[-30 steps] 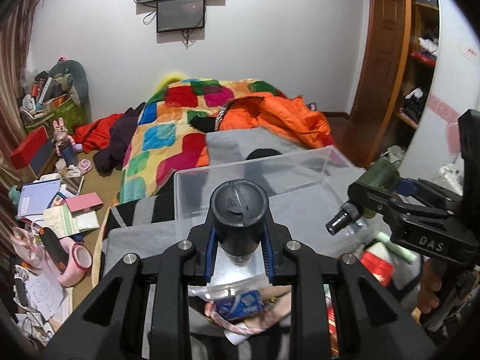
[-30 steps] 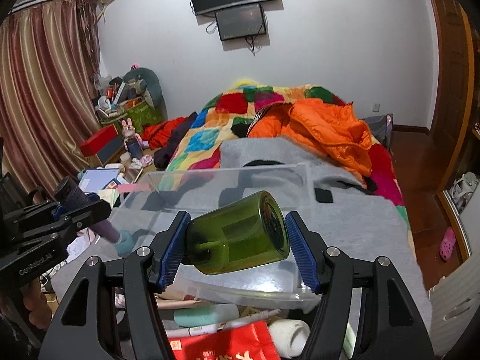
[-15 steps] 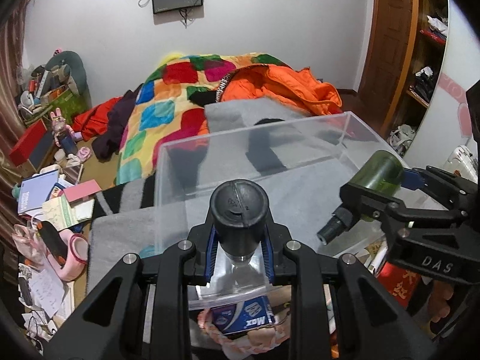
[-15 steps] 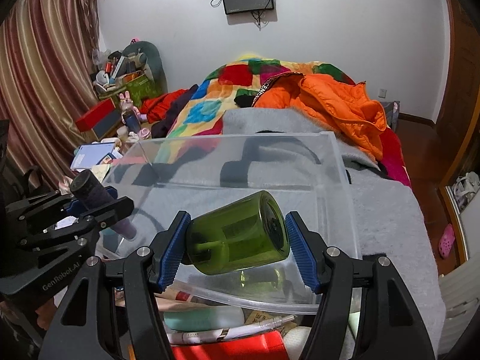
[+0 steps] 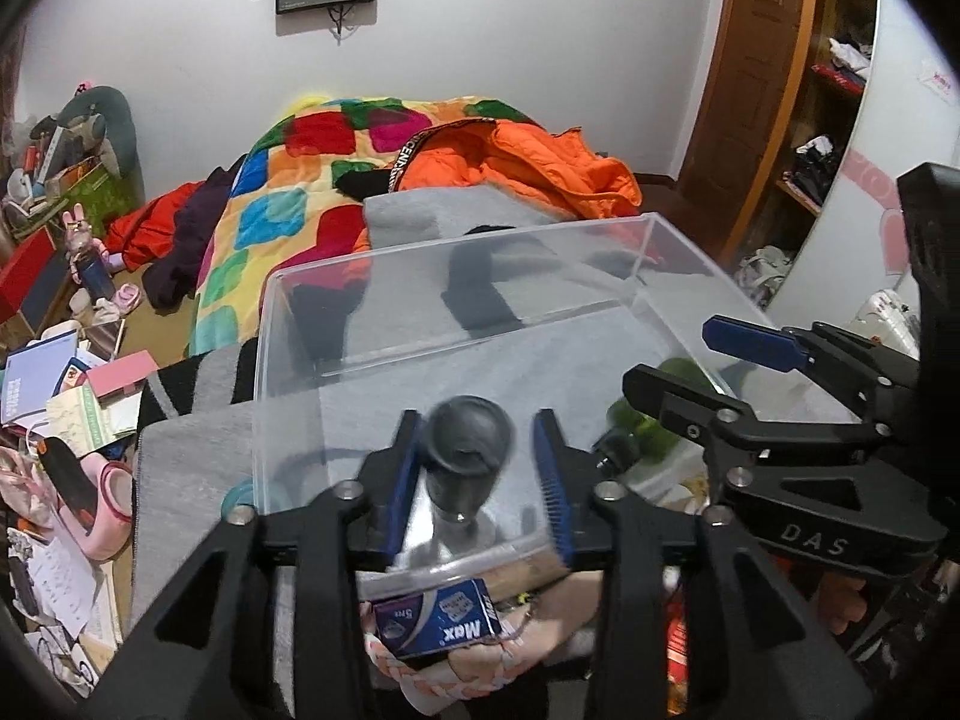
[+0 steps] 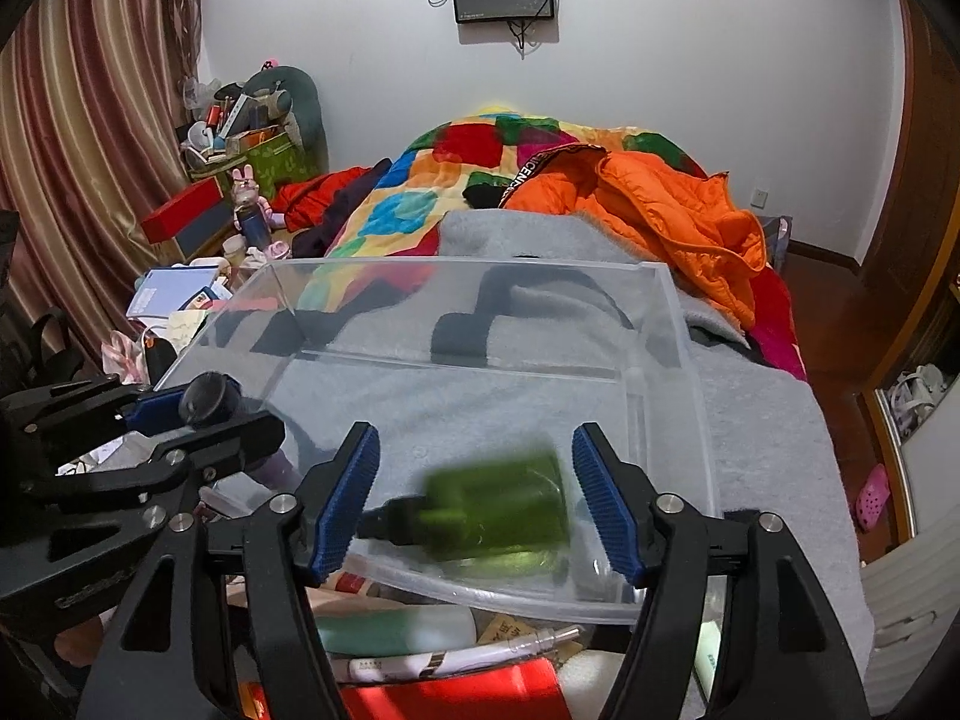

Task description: Organize objects

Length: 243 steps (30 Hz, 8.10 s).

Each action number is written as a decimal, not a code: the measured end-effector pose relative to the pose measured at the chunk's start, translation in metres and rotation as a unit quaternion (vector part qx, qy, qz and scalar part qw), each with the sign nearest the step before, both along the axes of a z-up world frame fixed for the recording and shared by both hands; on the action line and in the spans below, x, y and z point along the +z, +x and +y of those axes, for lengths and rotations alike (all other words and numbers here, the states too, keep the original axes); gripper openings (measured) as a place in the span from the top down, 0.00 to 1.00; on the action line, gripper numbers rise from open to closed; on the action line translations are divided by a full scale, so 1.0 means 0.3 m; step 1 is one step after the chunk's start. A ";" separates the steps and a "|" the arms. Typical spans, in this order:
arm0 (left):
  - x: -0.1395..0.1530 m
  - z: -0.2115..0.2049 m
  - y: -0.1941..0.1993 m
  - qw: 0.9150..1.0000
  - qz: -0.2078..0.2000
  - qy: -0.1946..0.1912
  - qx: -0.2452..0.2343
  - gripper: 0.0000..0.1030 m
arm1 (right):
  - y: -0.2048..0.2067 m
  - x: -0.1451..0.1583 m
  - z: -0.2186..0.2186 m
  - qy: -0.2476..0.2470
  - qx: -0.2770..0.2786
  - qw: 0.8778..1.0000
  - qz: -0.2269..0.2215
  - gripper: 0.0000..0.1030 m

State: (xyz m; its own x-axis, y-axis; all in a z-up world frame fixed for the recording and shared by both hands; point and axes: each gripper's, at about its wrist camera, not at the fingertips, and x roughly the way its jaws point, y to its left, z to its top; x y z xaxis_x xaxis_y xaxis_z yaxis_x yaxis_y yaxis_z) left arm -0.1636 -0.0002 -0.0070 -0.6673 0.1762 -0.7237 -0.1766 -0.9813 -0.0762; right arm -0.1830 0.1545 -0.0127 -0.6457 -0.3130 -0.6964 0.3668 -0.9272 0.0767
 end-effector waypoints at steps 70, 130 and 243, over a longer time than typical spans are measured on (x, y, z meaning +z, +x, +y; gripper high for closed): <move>-0.209 -0.358 -0.010 0.994 -0.068 -0.030 0.075 0.63 | 0.182 -0.166 0.428 0.003 -0.088 0.995 -0.053 0.86; -0.035 -0.098 -0.027 1.000 -0.013 -0.021 -0.006 0.63 | -0.088 -0.037 -0.022 0.025 0.027 0.999 -0.029 0.86; -0.178 0.104 0.393 0.995 -0.023 -0.017 -0.097 0.69 | 0.357 -0.184 0.112 -0.137 0.044 0.982 -0.124 0.72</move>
